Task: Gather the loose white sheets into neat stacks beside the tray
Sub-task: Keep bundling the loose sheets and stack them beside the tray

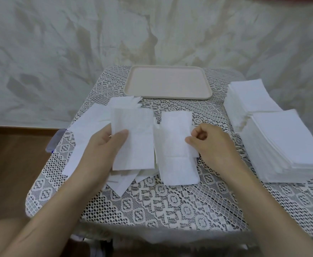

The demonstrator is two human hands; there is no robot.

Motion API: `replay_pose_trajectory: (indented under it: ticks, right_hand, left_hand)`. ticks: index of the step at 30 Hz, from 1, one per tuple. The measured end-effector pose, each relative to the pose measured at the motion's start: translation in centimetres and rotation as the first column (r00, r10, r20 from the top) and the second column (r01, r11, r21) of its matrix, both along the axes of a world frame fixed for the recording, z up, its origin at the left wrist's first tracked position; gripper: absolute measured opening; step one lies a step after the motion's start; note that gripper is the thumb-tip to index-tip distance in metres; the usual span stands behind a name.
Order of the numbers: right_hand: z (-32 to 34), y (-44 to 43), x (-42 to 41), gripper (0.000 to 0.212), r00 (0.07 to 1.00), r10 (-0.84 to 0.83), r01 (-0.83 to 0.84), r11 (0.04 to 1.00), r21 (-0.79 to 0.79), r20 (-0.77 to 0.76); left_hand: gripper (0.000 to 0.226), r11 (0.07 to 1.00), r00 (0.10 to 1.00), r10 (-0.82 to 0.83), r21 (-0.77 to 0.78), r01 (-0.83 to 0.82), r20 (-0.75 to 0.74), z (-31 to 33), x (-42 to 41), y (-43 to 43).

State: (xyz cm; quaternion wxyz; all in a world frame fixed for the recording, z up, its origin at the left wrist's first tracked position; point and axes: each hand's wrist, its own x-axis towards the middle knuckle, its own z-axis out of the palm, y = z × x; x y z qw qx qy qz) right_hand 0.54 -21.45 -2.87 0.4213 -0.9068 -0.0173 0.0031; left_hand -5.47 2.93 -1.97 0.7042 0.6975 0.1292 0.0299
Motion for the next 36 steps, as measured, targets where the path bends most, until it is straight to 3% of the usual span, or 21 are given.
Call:
replay_pose_trajectory:
  ticks: [5,6,10,15,26,31,36]
  right_hand:
    - [1.1,-1.4,0.0,0.016,0.982,0.106,-0.031,0.908,0.418,-0.157]
    - [1.2,-1.7,-0.2,0.016,0.97,0.145,-0.045,0.896,0.441,-0.196]
    - [0.6,-1.9,-1.4,0.019,0.95,0.164,-0.131,0.982,0.138,-0.266]
    - [0.2,-0.4,-2.2,0.037,0.983,0.103,-0.116,0.99,-0.078,-0.154]
    - [0.1,-0.4,-1.6,0.021,0.98,0.095,-0.098,0.995,-0.005,-0.175]
    - [0.7,0.2,-1.9,0.037,0.99,0.068,-0.088,0.982,-0.165,-0.127]
    - [0.9,0.1,-2.2,0.027,0.991,0.086,-0.11,0.962,-0.25,-0.107]
  left_hand:
    - [0.034,1.0,1.0,0.024,-0.012,-0.024,0.002,0.2,-0.2,0.1]
    - [0.034,0.999,1.0,0.029,-0.019,-0.029,-0.001,0.3,-0.2,0.2]
    - [0.03,0.998,0.999,0.049,-0.043,-0.049,-0.009,0.3,-0.5,0.3]
    - [0.024,0.998,0.999,0.05,-0.039,-0.05,-0.005,0.1,-0.4,0.4]
    - [0.031,0.999,0.999,0.037,-0.028,-0.037,0.007,-0.1,0.0,0.7]
    - [0.029,0.999,0.999,0.034,-0.026,-0.034,-0.002,-0.3,0.0,0.7]
    - [0.031,1.0,1.0,0.009,-0.022,-0.009,0.012,-0.3,-0.2,0.6]
